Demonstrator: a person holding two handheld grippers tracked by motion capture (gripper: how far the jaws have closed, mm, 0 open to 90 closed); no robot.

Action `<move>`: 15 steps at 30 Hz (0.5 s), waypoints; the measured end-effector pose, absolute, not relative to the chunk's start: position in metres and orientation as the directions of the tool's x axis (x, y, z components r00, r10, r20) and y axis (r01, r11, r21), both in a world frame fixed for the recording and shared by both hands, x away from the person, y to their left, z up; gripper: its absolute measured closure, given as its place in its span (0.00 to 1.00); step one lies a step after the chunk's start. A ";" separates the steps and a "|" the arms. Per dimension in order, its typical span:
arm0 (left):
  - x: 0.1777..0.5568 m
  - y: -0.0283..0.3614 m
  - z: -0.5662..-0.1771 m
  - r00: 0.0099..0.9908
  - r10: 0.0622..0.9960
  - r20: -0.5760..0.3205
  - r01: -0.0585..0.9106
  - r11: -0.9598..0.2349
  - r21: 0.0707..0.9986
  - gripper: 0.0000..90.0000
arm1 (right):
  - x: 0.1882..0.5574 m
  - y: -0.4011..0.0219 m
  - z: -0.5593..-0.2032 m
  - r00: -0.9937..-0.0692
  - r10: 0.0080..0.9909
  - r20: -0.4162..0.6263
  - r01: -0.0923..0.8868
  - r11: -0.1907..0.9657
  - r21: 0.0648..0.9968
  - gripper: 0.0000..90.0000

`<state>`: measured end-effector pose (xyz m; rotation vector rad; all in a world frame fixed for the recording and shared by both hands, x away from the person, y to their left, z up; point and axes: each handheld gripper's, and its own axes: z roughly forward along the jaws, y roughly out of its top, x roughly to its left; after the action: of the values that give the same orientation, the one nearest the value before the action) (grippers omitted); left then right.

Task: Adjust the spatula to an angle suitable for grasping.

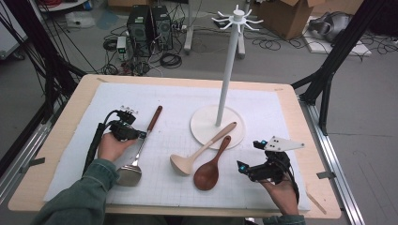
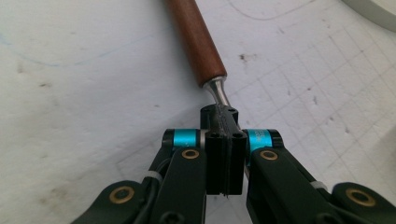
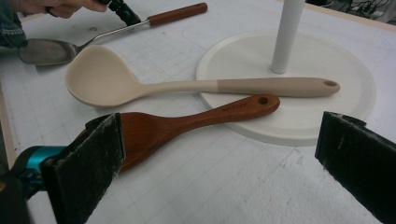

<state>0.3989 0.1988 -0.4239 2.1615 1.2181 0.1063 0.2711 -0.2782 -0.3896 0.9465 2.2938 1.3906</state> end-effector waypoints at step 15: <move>0.393 0.166 -0.421 0.672 0.712 -0.201 0.679 -0.485 0.551 0.99 | 0.272 -0.277 -0.390 -0.742 0.666 0.081 0.381 0.318 0.868 0.01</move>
<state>0.3927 0.1659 -0.4207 2.2779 1.0680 0.0718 0.2718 -0.2774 -0.3903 0.9431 2.2966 1.3900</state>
